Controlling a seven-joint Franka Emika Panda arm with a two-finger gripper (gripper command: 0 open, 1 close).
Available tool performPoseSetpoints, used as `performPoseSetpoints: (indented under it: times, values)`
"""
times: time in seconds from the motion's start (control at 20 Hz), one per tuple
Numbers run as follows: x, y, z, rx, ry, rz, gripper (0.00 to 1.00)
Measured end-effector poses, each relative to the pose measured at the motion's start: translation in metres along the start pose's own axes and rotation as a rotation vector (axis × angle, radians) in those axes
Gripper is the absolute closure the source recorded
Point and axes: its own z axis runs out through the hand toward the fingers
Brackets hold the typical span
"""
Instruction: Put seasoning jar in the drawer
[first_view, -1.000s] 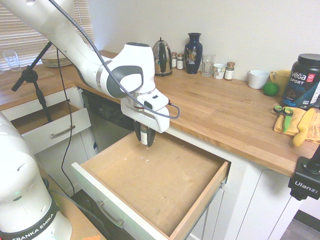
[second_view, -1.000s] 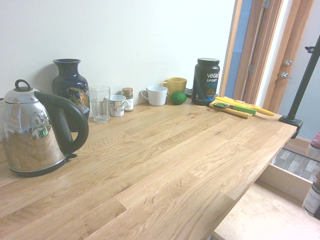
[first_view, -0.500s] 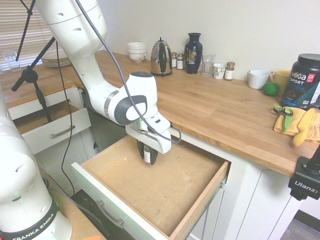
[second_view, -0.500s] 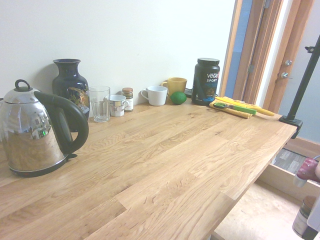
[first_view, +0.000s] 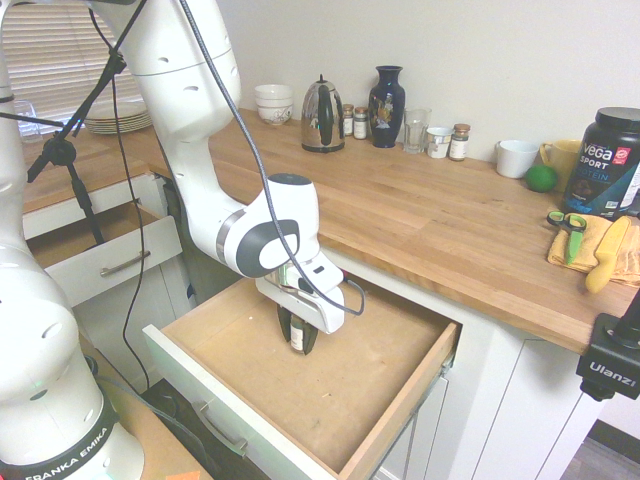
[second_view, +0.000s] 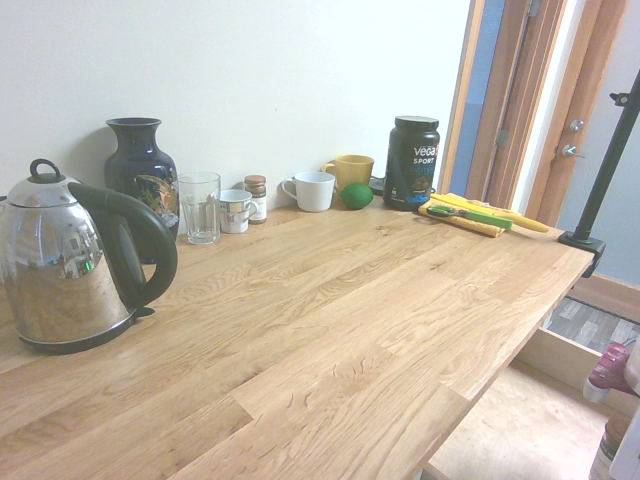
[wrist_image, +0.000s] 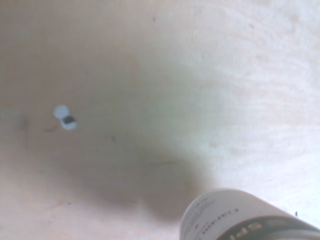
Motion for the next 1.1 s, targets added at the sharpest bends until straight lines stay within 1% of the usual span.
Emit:
performPoseSetpoints:
  times: [0.25, 0.3, 0.55, 1.1]
  values:
    - [0.004, -0.001, 0.021, -0.009, -0.015, 0.027, 1.0]
    - [0.005, -0.002, 0.024, -0.011, -0.019, 0.035, 0.0]
    - [0.004, -0.005, 0.025, -0.007, -0.024, 0.053, 0.0]
    - [0.004, -0.008, 0.021, 0.0, -0.017, 0.048, 0.0]
